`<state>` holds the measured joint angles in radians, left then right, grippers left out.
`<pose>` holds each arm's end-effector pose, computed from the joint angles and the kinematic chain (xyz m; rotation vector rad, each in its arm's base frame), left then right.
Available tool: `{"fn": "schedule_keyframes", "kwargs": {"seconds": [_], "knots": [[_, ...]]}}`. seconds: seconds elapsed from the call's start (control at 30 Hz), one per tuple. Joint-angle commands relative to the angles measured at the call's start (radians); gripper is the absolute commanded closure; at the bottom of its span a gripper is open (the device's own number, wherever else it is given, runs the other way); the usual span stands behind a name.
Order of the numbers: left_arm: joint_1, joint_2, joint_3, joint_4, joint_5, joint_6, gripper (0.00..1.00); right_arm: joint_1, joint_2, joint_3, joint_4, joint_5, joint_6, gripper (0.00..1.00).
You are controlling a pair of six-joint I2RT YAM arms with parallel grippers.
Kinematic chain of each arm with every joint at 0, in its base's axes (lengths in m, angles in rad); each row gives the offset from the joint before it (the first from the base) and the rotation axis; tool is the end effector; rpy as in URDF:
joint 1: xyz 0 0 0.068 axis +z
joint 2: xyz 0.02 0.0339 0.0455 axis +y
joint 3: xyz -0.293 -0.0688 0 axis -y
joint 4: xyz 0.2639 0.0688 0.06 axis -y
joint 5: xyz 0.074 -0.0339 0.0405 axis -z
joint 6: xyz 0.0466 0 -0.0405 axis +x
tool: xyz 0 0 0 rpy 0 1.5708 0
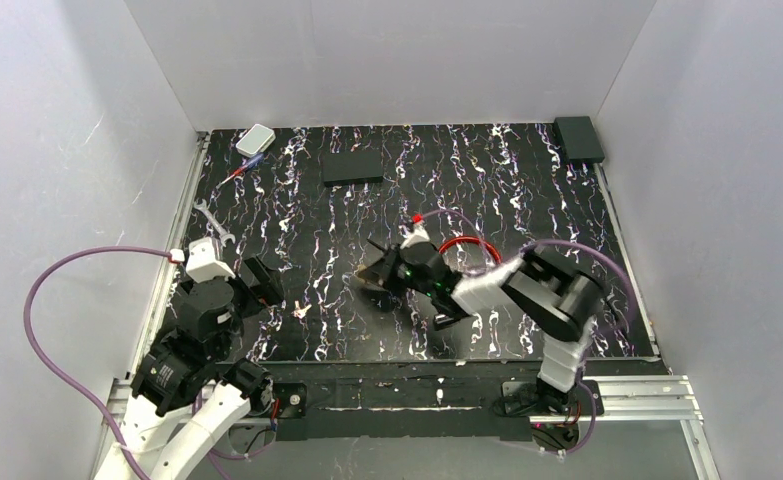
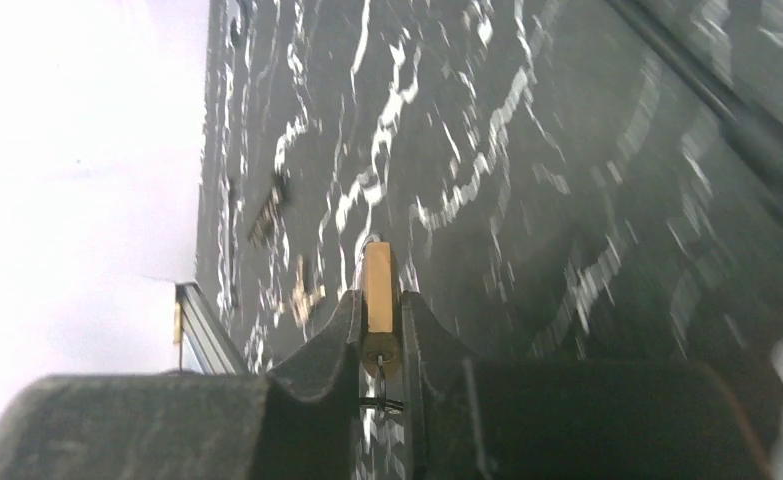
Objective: Unlock with the key
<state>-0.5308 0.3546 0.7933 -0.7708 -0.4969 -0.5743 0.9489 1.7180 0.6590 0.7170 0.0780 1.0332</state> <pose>0.0693 -0.0149 0.3442 -0.3731 1.8341 -0.2915 0.2115 0.2889 0.1622 0.1478 2.1186 1.2076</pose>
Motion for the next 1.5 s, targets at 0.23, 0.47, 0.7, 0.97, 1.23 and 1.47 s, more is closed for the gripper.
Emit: {"fn": "schedule_keyframes", "kwargs": {"seconds": [0.23,0.47,0.7,0.97,1.23,1.47], "knots": [[0.006,-0.004,-0.002,0.010,-0.037,0.054,0.02,-0.054,0.386,0.333,0.351,-0.183,0.134,0.94],[0.006,-0.008,-0.004,0.011,-0.038,0.056,0.02,-0.064,0.404,0.397,0.222,-0.162,0.103,0.31],[0.006,-0.006,-0.006,0.011,-0.039,0.057,0.02,-0.082,0.324,0.359,0.104,-0.136,0.039,0.09],[0.006,0.018,-0.008,0.013,-0.036,0.082,0.02,-0.085,0.087,0.296,-0.202,-0.020,-0.170,0.05],[0.006,0.092,-0.005,0.031,0.006,0.068,0.02,-0.048,-0.279,0.266,-0.853,0.387,-0.112,0.07],[0.006,0.102,-0.002,0.031,0.015,0.071,0.02,-0.047,-0.589,0.097,-1.266,0.572,0.307,0.02]]}}
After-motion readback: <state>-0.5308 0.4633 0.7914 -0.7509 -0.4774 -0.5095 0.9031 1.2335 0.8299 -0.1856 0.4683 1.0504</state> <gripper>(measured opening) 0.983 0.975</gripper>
